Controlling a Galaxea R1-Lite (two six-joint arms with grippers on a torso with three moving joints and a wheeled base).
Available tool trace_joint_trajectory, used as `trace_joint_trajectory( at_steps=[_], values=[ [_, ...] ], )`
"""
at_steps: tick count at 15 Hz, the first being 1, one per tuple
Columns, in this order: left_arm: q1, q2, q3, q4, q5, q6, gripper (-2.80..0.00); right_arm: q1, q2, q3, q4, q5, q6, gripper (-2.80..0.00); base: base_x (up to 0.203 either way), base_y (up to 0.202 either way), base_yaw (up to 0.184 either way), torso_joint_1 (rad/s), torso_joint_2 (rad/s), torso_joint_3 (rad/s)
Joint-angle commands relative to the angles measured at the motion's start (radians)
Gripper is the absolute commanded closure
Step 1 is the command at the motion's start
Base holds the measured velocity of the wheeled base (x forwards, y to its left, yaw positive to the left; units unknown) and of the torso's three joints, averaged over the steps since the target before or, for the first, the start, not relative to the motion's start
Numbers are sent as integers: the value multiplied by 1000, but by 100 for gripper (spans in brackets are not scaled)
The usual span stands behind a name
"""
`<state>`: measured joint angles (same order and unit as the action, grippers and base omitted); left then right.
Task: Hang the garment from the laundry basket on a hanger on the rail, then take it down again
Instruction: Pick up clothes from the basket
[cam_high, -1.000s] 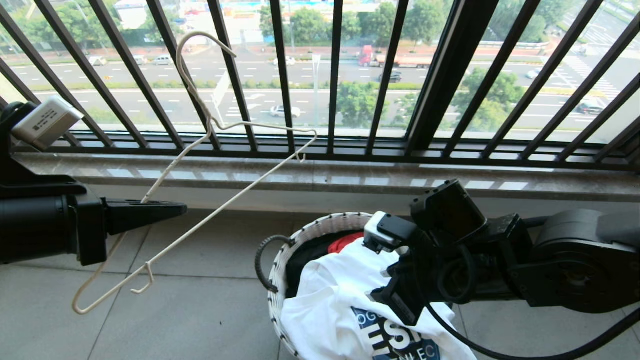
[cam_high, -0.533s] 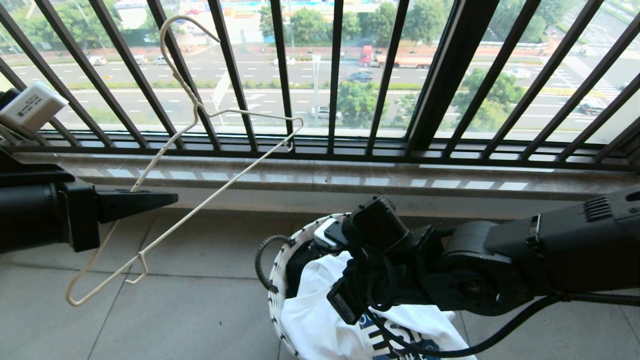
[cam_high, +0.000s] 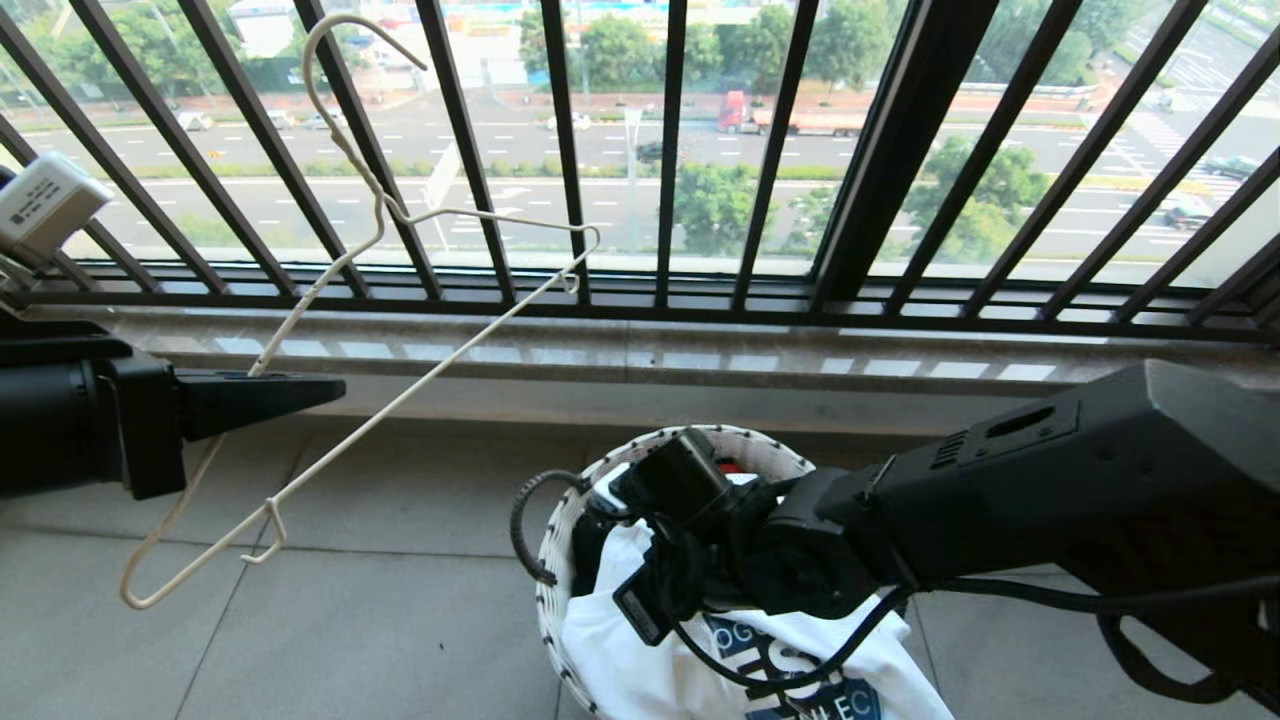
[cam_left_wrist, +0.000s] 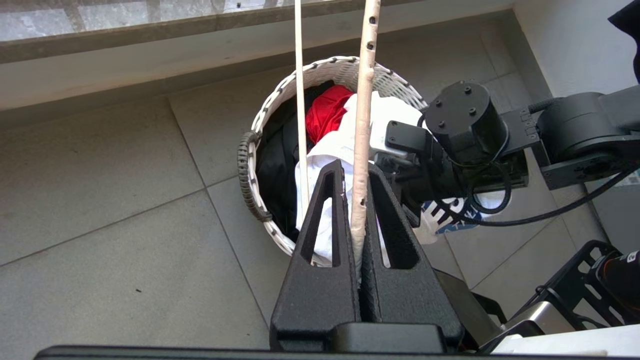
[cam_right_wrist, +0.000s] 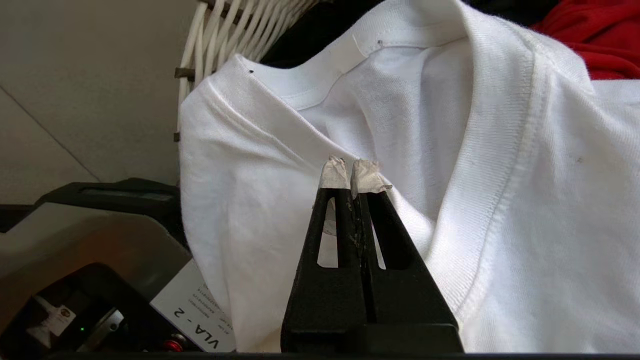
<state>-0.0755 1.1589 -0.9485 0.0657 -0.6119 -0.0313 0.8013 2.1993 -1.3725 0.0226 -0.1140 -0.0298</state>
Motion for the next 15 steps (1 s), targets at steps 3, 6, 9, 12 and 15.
trace_joint_trajectory(
  at_steps=[3,6,9,12,15],
  values=[
    [2,-2,-4,0,-3,-1,0,-41,57,-36,-18,-29,1,0,0,0,0,0,0,0],
    [2,-2,-4,0,-3,-2,0,-57,54,-26,-30,-33,-3,0,0,0,0,0,0,0],
    [2,-7,-4,0,-3,-2,0,-39,-5,46,48,-33,-4,0,0,0,0,0,0,0],
    [16,-13,-7,0,-3,-2,0,-38,-27,110,83,-33,-1,0,0,0,0,0,0,0],
    [26,-18,-7,0,-3,-2,0,-14,-105,178,85,-29,1,0,0,0,0,0,0,0]
  ],
)
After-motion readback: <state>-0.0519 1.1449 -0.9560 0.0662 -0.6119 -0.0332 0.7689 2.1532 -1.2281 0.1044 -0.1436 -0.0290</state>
